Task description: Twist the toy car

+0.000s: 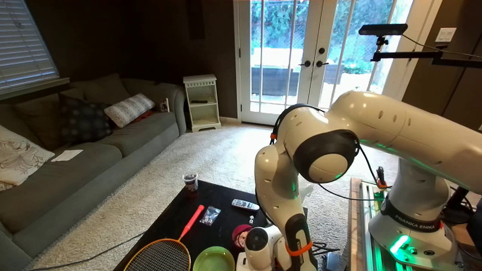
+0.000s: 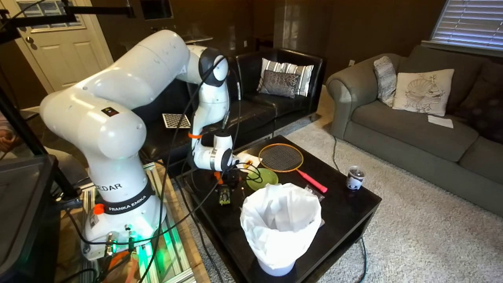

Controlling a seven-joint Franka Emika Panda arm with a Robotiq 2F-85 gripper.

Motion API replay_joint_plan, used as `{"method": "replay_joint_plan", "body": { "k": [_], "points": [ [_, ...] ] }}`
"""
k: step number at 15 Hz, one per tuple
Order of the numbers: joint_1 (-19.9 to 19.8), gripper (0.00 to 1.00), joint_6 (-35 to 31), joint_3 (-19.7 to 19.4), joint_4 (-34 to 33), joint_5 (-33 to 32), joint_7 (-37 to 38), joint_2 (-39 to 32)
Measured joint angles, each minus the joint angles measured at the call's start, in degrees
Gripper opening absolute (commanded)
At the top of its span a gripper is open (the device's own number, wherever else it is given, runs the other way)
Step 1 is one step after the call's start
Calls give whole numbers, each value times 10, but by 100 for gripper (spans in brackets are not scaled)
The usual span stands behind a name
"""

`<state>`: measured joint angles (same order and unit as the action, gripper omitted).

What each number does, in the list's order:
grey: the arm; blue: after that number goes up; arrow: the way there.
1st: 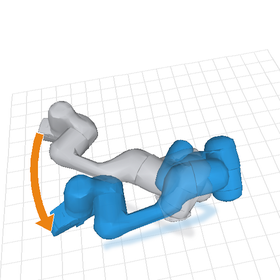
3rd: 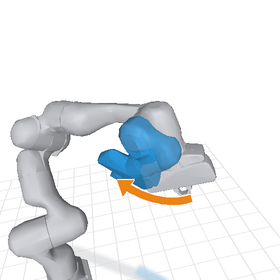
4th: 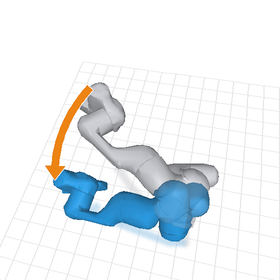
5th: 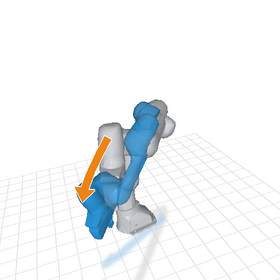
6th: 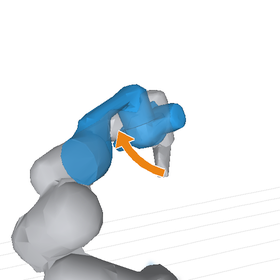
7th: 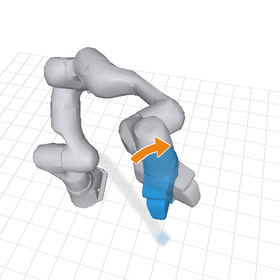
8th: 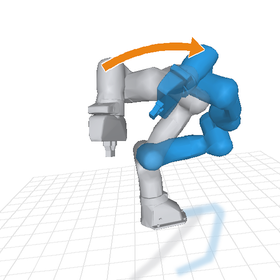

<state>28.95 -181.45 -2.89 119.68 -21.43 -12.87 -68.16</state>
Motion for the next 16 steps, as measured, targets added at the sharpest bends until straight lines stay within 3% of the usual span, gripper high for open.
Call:
{"method": "replay_joint_plan", "body": {
  "k": [5, 11, 12, 16],
  "points": [
    [-73, 41, -1, 37, 0, 33, 27, -6],
    [-89, 41, 0, 41, -4, 111, 98, -19],
    [-88, 66, 0, 42, -5, 121, 108, -22],
    [-89, 66, 0, 42, -5, 122, 109, -24]
  ]
}}
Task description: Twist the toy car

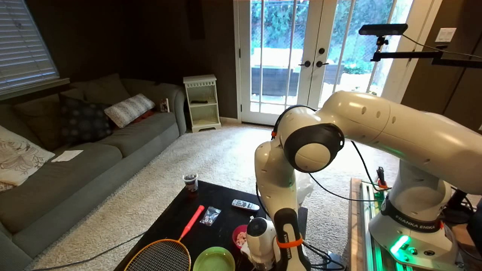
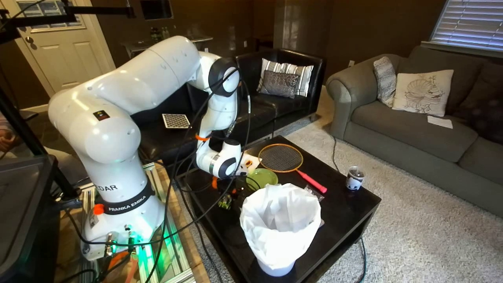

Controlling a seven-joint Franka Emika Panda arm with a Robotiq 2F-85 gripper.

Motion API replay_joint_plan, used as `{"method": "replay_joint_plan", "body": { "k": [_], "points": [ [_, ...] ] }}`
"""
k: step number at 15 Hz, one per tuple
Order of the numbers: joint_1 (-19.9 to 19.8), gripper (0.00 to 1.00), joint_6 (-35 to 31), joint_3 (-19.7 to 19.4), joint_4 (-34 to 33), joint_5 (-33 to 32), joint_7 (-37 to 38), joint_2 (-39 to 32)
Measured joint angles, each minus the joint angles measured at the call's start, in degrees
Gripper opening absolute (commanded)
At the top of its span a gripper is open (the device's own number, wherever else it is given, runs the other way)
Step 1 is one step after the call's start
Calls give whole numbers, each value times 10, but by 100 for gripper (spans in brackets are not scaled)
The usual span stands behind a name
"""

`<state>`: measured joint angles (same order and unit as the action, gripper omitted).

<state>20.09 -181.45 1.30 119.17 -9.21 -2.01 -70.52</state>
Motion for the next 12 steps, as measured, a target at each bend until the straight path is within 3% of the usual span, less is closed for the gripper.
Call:
{"method": "replay_joint_plan", "body": {
  "k": [1, 5, 12],
  "points": [
    [0, 41, 0, 0, 0, 0, 0, 0],
    [-2, 41, 1, 0, 0, 7, 9, 0],
    [-6, 41, 37, 7, -12, 96, 100, 0]
  ]
}}
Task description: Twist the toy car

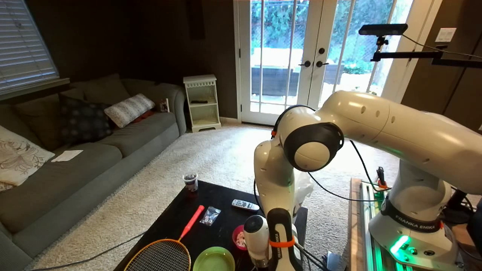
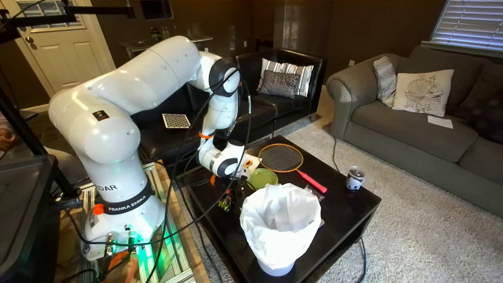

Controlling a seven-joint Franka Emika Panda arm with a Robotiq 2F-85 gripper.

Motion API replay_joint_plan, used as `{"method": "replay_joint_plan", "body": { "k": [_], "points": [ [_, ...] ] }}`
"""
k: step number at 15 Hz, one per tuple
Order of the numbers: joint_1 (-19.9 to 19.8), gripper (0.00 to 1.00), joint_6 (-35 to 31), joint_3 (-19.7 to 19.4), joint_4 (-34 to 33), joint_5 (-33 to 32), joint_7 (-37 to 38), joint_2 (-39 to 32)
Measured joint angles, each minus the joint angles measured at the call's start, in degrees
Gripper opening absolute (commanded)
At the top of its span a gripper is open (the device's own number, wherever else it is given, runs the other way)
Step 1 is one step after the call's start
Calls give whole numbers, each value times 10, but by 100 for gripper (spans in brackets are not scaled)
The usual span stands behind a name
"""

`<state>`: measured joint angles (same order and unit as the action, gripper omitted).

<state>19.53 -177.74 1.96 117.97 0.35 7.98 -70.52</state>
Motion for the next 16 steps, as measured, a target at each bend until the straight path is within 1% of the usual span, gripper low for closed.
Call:
{"method": "replay_joint_plan", "body": {
  "k": [6, 13, 14, 16],
  "points": [
    [-23, 41, 8, 23, -7, 54, 56, 0],
    [-43, 41, 11, 29, -27, 72, 78, -19],
    [-44, 89, 14, 29, -29, 73, 80, -19],
    [-45, 98, 21, 29, -32, 74, 82, -19]
  ]
}}
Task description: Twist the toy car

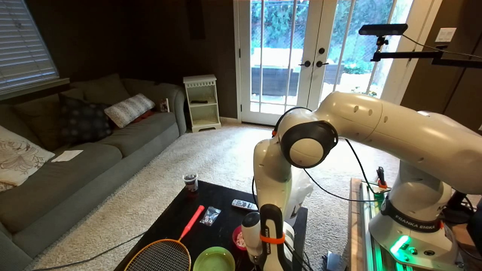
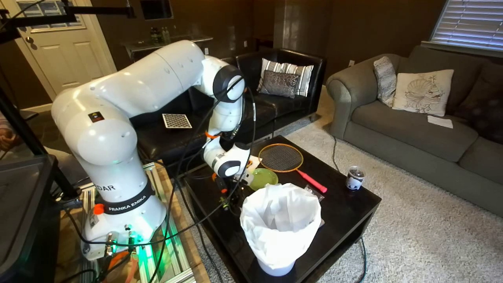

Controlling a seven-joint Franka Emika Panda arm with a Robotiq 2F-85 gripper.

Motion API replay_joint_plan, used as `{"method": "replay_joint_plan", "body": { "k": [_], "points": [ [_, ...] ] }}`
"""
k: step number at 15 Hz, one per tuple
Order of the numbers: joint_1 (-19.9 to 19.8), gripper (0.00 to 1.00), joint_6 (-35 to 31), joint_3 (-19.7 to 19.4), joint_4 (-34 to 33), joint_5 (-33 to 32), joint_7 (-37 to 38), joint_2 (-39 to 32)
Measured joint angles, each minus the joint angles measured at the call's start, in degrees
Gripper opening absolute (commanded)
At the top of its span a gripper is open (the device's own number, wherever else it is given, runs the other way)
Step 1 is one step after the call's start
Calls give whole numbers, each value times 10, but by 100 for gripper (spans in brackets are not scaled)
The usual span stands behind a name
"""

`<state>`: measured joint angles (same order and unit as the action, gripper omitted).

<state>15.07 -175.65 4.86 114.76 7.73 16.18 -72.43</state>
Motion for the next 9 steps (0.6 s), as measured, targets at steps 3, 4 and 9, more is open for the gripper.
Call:
{"method": "replay_joint_plan", "body": {
  "k": [3, 4, 9],
  "points": [
    [1, 100, 4, -2, -5, 0, 1, -3],
    [1, 100, 4, -2, -5, 0, 1, -3],
    [12, 100, -15, -8, -3, 0, 1, 4]
  ]
}}
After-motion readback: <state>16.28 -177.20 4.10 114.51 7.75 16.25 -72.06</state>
